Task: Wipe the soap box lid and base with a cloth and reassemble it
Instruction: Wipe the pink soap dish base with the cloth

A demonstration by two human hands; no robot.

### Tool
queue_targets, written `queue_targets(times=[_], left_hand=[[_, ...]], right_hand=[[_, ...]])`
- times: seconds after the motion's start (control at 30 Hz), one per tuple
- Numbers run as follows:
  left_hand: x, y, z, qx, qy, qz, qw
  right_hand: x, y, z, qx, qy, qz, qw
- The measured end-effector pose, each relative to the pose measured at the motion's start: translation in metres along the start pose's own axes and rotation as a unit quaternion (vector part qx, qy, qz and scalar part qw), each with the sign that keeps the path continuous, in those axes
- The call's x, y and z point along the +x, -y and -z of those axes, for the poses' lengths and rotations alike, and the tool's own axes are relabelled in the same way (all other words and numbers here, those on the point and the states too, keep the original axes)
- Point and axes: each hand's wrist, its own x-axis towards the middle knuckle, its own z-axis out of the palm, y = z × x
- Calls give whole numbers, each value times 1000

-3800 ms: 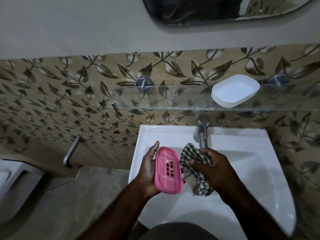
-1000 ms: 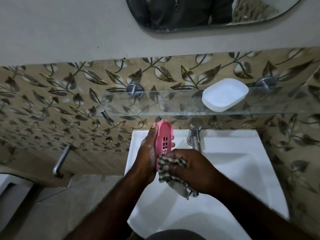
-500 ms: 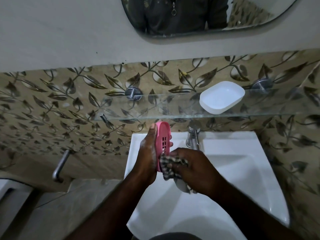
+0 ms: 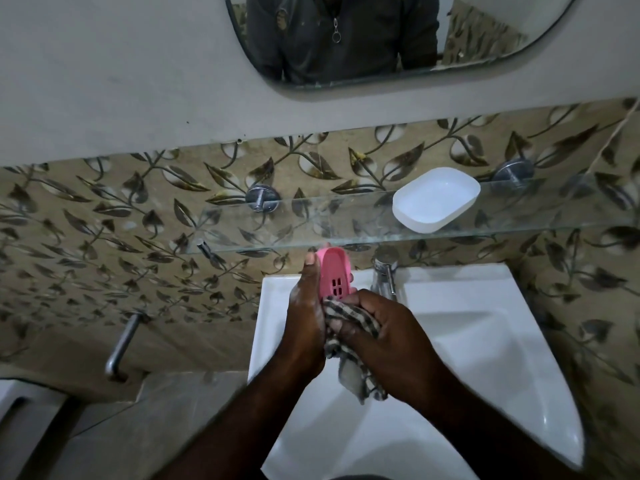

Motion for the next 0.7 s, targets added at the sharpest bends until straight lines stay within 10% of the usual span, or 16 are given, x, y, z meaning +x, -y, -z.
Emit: queue_targets(times=[0.33, 0.53, 0.7], left_hand=[[1, -14, 8, -82, 69, 33, 994], [1, -17, 19, -172, 119, 47, 977], [-3, -10, 19, -155, 139, 45, 977]], right_hand=[[1, -6, 20, -179, 53, 68, 980], [5, -12, 42, 222, -128, -88, 963], [-7, -12, 45, 178, -122, -102, 971]])
